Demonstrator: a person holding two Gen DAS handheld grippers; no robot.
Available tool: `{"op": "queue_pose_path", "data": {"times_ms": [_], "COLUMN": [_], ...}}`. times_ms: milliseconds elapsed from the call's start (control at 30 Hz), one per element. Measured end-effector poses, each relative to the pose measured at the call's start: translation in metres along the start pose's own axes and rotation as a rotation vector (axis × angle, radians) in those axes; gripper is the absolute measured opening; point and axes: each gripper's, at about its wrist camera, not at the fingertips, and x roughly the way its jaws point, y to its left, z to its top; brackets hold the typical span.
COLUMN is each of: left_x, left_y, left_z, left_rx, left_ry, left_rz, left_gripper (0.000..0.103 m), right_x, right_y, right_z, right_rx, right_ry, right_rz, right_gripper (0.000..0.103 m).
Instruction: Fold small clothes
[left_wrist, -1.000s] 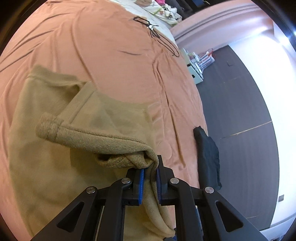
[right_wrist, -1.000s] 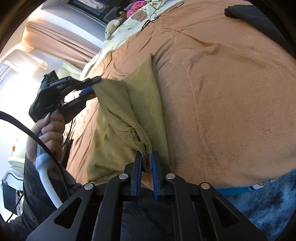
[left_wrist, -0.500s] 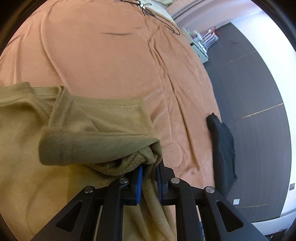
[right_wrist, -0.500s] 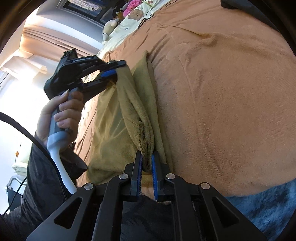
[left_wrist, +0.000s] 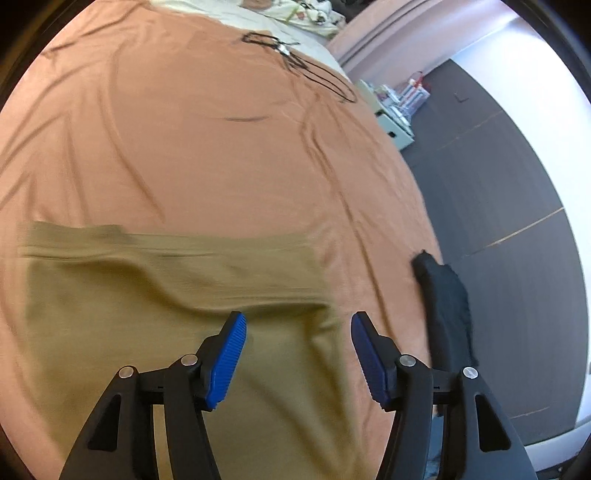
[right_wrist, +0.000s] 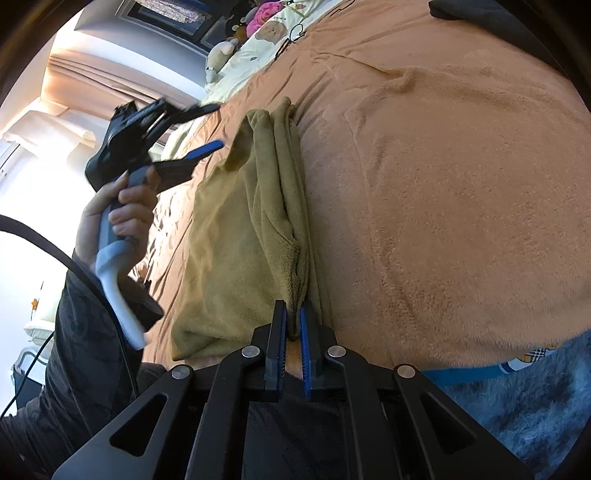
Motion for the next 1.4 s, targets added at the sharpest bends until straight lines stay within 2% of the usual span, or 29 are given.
{"op": "queue_pose_path", "data": {"times_ms": [200,300,367,433,500,767,967,1167,1400], "left_x": [-0.045,-0.063,-0.073,-0.083,-0.090,-0.100,-0.101,-0.101,-0.100], "left_y": [0.041,0.064,0.075,0.082,0.089,0.112,0.116,0.112,0.118], "left_z": [-0.013,-0.024,-0.030,-0.037,-0.046,-0.100,-0.135,-0.164,-0.192], "left_rx": [-0.014,-0.052,-0.074,-0.087,-0.095,-0.131,-0.151,-0.141,-0.149], "left_ry": [-0.006,-0.002,-0.008,-0.013,-0.011,0.038,0.063,0.088,0.129], "left_rz": [0.103,0.127,0.131,0.129,0.129,0.125,0.101,0.129,0.150], "left_gripper": [0.060,0.060,0.060,0.060,0.062,0.062,0.061,0.061,0.060], "right_x": [-0.003,-0.006,-0.006,-0.008,-0.009,-0.011,-0.011,-0.004,0.013], "right_y": [0.003,0.009,0.011,0.012,0.015,0.027,0.030,0.035,0.038], "right_z": [0.001,0.004,0.006,0.007,0.007,0.016,0.018,0.016,0.017], "right_rx": [-0.008,-0.021,-0.020,-0.022,-0.026,-0.054,-0.068,-0.071,-0.076], "right_ry": [0.005,-0.003,-0.002,-0.004,-0.009,-0.034,-0.034,-0.028,0.000], "right_rz": [-0.029,-0.043,-0.059,-0.068,-0.068,-0.146,-0.166,-0.159,-0.190], "right_gripper": [0.005,0.006,0.012,0.031,0.044,0.045,0.043,0.042,0.030]}}
